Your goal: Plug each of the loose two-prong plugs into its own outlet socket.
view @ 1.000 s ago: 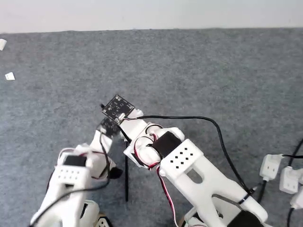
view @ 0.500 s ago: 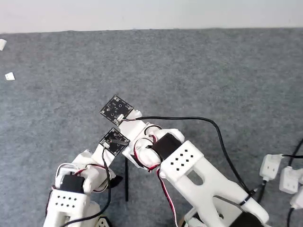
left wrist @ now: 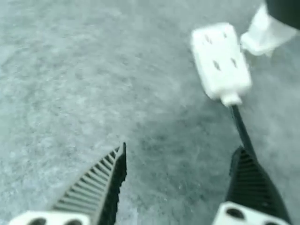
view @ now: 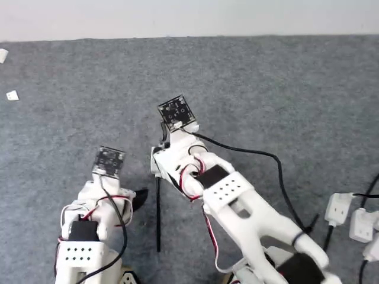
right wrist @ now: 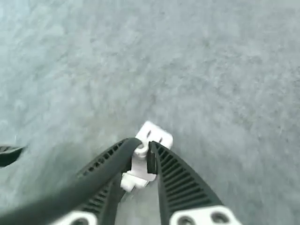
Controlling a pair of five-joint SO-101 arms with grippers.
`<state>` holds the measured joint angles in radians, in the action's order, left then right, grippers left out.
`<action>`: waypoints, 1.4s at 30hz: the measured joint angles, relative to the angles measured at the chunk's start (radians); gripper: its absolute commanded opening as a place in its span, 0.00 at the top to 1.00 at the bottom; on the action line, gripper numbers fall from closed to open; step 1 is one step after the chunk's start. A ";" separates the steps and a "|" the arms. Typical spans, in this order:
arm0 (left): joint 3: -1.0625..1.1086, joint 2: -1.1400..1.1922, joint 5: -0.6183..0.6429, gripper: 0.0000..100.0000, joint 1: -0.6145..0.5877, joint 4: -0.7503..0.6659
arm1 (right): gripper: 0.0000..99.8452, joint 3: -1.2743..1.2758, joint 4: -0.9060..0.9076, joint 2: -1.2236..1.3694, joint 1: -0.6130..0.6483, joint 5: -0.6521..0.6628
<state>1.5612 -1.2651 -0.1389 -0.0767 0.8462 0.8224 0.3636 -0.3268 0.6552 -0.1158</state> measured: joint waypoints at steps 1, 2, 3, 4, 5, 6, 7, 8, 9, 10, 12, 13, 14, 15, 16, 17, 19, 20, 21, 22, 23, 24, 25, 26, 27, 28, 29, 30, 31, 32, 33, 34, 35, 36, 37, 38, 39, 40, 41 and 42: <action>0.000 0.000 0.015 0.67 -0.008 -0.003 | 0.99 0.000 -0.037 0.031 -0.008 0.000; 0.000 0.000 0.029 0.67 -0.018 -0.006 | 0.99 0.000 -0.066 0.064 -0.012 0.000; 0.000 0.000 0.041 0.67 -0.034 -0.011 | 0.99 -0.003 -0.089 0.097 -0.015 0.000; 0.000 0.000 0.052 0.67 -0.044 -0.014 | 0.99 -0.012 -0.101 0.130 -0.015 0.000; 0.000 0.000 0.057 0.67 -0.052 -0.014 | 0.99 -0.031 -0.106 0.161 -0.017 0.000; 0.000 0.000 0.061 0.67 -0.057 -0.014 | 0.99 -0.054 -0.114 0.190 -0.018 0.000; 0.000 0.000 0.061 0.67 -0.063 -0.014 | 0.99 -0.078 -0.115 0.216 -0.018 -0.002; 0.000 0.000 0.061 0.67 -0.071 -0.014 | 0.99 -0.103 -0.115 0.238 -0.018 -0.008; 0.000 0.000 0.063 0.67 -0.074 -0.014 | 0.99 -0.121 -0.115 0.258 -0.018 -0.018; 0.000 0.000 0.063 0.67 -0.074 -0.014 | 0.99 -0.138 -0.120 0.273 -0.018 -0.025; 0.000 0.000 0.063 0.67 -0.072 -0.014 | 0.99 -0.169 -0.121 0.301 -0.018 -0.029; 0.000 0.000 0.063 0.67 -0.072 -0.014 | 0.99 -0.181 -0.123 0.311 -0.018 -0.029; 0.000 0.000 0.063 0.67 -0.072 -0.014 | 0.99 -0.190 -0.123 0.318 -0.018 -0.029; 0.000 0.000 0.063 0.67 -0.072 -0.014 | 0.99 -0.198 -0.123 0.324 -0.018 -0.029; 0.000 0.000 0.063 0.67 -0.072 -0.014 | 0.99 -0.199 -0.123 0.325 -0.018 -0.029; 0.000 0.000 0.063 0.67 -0.072 -0.014 | 0.99 -0.199 -0.123 0.325 -0.018 -0.029; 0.000 0.000 0.063 0.67 -0.072 -0.014 | 0.99 -0.199 -0.123 0.325 -0.018 -0.029; 0.000 0.000 0.063 0.67 -0.072 -0.014 | 0.99 -0.199 -0.123 0.327 -0.021 -0.029; 0.000 0.000 0.063 0.67 -0.072 -0.014 | 0.99 -0.199 -0.123 0.327 -0.026 -0.029; 0.000 0.000 0.063 0.67 -0.072 -0.014 | 0.99 -0.199 -0.123 0.327 -0.032 -0.029; 0.000 0.000 0.063 0.67 -0.072 -0.014 | 0.99 -0.199 -0.123 0.327 -0.038 -0.029; 0.000 0.000 0.063 0.67 -0.072 -0.014 | 0.99 -0.199 -0.123 0.327 -0.044 -0.029; 0.000 0.000 0.063 0.67 -0.072 -0.014 | 0.99 -0.199 -0.123 0.327 -0.049 -0.029; 0.000 0.000 0.063 0.67 -0.072 -0.014 | 0.99 -0.199 -0.123 0.327 -0.054 -0.029; 0.000 0.000 0.063 0.67 -0.072 -0.014 | 0.99 -0.199 -0.123 0.327 -0.054 -0.029; 0.000 0.000 0.063 0.67 -0.072 -0.014 | 0.99 -0.199 -0.123 0.327 -0.054 -0.029; 0.000 0.000 0.063 0.67 -0.072 -0.014 | 0.99 -0.199 -0.123 0.327 -0.054 -0.029; 0.000 0.000 0.063 0.67 -0.072 -0.014 | 0.99 -0.199 -0.123 0.327 -0.054 -0.029; 0.000 0.000 0.063 0.67 -0.072 -0.014 | 0.99 -0.199 -0.123 0.327 -0.054 -0.029; 0.000 0.000 0.063 0.67 -0.072 -0.014 | 0.99 -0.199 -0.123 0.333 -0.054 -0.029; 0.000 0.000 0.063 0.67 -0.072 -0.014 | 0.99 -0.201 -0.123 0.334 -0.054 -0.029; 0.000 0.000 0.063 0.67 -0.072 -0.014 | 0.99 -0.201 -0.123 0.334 -0.054 -0.029; 0.000 0.000 0.063 0.67 -0.072 -0.014 | 0.99 -0.201 -0.123 0.334 -0.052 -0.029; 0.000 0.000 0.063 0.67 -0.072 -0.014 | 0.99 -0.201 -0.123 0.334 -0.051 -0.029; 0.000 0.000 0.063 0.67 -0.072 -0.014 | 0.99 -0.201 -0.123 0.334 -0.046 -0.029; 0.000 0.000 0.063 0.67 -0.072 -0.014 | 0.99 -0.201 -0.123 0.334 -0.043 -0.029; 0.000 0.000 0.063 0.67 -0.072 -0.014 | 0.99 -0.201 -0.123 0.334 -0.041 -0.029; 0.000 0.000 0.063 0.67 -0.072 -0.014 | 0.99 -0.201 -0.123 0.334 -0.038 -0.029; 0.000 0.000 0.063 0.67 -0.072 -0.014 | 0.99 -0.201 -0.121 0.334 -0.038 -0.029; 0.000 0.000 0.063 0.67 -0.072 -0.014 | 0.99 -0.201 -0.121 0.334 -0.038 -0.032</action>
<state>1.5612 -1.2651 -0.0760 -0.1488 0.8324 0.6214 0.2424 0.0077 0.6168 -0.1481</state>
